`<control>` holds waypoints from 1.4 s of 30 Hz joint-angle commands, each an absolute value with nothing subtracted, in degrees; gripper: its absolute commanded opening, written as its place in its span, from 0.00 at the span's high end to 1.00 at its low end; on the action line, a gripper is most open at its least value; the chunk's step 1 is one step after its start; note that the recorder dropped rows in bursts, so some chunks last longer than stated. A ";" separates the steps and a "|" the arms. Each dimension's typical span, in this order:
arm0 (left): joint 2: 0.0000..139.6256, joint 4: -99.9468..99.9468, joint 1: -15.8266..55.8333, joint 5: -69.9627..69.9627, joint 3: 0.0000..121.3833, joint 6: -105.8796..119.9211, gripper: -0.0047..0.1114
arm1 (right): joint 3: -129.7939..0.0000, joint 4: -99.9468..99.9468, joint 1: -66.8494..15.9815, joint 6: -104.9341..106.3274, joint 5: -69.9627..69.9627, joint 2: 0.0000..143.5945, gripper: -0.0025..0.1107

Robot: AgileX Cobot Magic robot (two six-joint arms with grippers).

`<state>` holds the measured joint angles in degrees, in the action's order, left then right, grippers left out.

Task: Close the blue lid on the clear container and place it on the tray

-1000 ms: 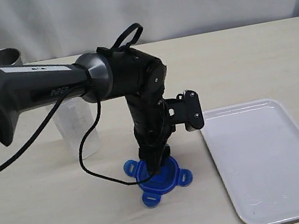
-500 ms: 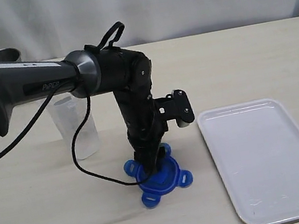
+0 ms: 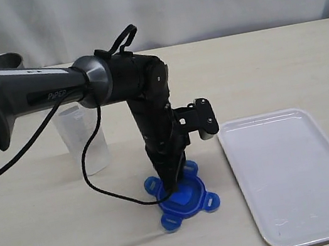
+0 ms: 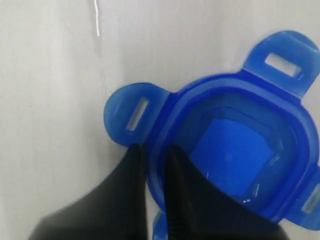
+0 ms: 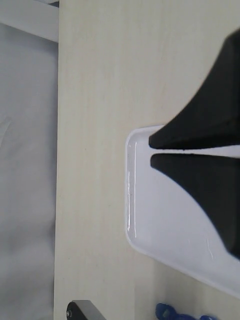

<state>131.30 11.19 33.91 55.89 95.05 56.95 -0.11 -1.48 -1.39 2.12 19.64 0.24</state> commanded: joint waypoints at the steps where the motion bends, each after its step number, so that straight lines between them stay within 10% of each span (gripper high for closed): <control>1: 130.28 11.25 34.00 58.22 95.02 57.10 0.96 | 0.00 -1.02 -1.50 2.09 19.60 0.00 0.94; 42: 109.37 14.27 34.00 31.44 77.07 55.90 0.96 | 0.00 -1.02 -1.50 2.09 19.60 0.00 0.94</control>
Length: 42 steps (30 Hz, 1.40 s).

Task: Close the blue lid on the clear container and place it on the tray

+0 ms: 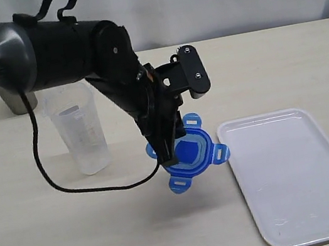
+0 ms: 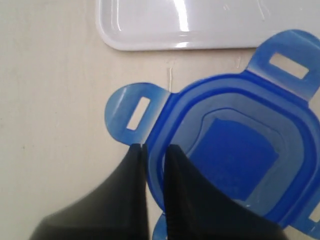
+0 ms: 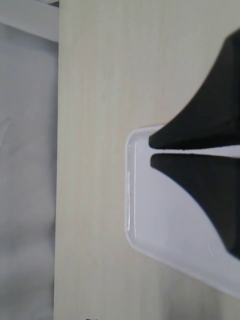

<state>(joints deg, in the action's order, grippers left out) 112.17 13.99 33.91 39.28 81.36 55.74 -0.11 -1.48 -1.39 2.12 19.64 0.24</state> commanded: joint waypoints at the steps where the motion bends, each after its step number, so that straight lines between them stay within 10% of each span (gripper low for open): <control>1: 108.91 14.27 34.00 30.26 76.18 55.90 0.96 | 0.00 -1.02 -1.50 2.09 19.60 0.00 0.94; 17: 105.68 15.64 34.00 21.89 71.41 56.12 0.96 | -0.05 -28.97 -1.50 -1.00 -13.84 0.00 0.94; 24: 105.68 16.19 34.00 17.59 71.41 56.12 0.96 | -12.93 -22.98 -1.50 -0.85 4.13 3.13 0.92; 33: 105.68 16.19 34.00 15.75 71.41 56.12 0.96 | -31.97 -23.27 -1.50 4.52 36.04 30.12 0.53; 42: 105.68 16.19 34.00 15.50 71.41 56.12 0.96 | -35.08 -50.86 -1.50 35.06 46.97 59.17 0.53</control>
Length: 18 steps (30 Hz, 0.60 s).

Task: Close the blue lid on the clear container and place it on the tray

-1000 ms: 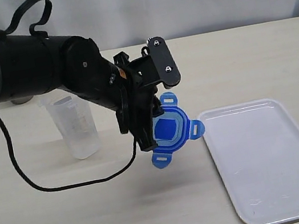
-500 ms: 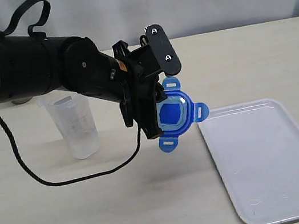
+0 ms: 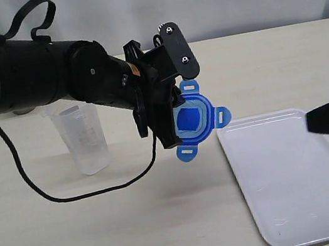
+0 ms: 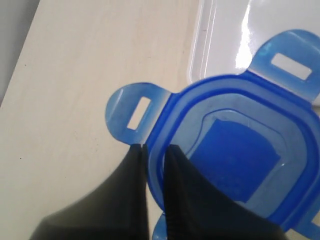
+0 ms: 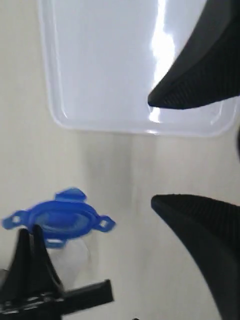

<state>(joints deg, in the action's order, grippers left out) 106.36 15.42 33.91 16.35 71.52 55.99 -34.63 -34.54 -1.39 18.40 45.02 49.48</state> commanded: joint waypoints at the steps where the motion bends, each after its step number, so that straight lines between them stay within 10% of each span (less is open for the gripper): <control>1: 105.68 16.19 34.00 15.50 71.41 56.12 0.96 | -35.08 -54.25 -1.50 38.40 46.81 61.00 0.53; 18: 105.68 16.19 34.00 15.42 71.41 56.12 0.96 | -35.08 -94.62 -1.50 80.01 44.19 86.66 0.53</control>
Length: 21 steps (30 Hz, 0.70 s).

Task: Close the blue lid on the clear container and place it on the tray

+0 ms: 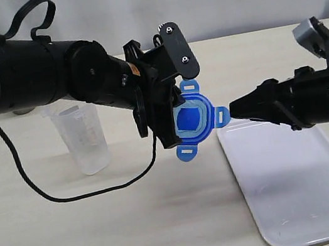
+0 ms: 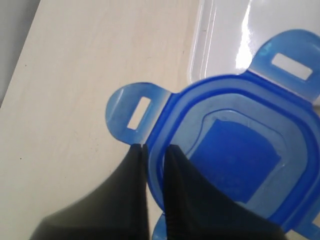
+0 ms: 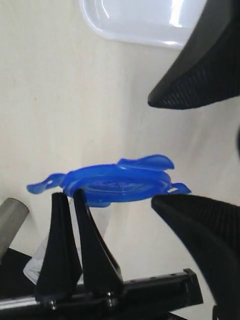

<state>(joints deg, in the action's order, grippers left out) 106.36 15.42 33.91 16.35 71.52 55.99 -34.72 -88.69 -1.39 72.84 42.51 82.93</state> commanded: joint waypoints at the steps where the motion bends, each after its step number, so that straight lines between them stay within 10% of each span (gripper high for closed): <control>1: 105.68 16.19 34.00 15.42 71.41 56.12 0.96 | -35.08 -96.01 -1.50 81.46 45.21 87.50 0.53; 15: 105.68 16.19 34.00 15.55 71.41 55.91 0.96 | -35.08 -99.95 -2.71 89.62 49.76 91.73 0.67; 21: 105.68 16.19 34.00 16.20 71.41 55.82 0.96 | -37.05 -99.95 -8.49 89.68 40.67 92.15 0.58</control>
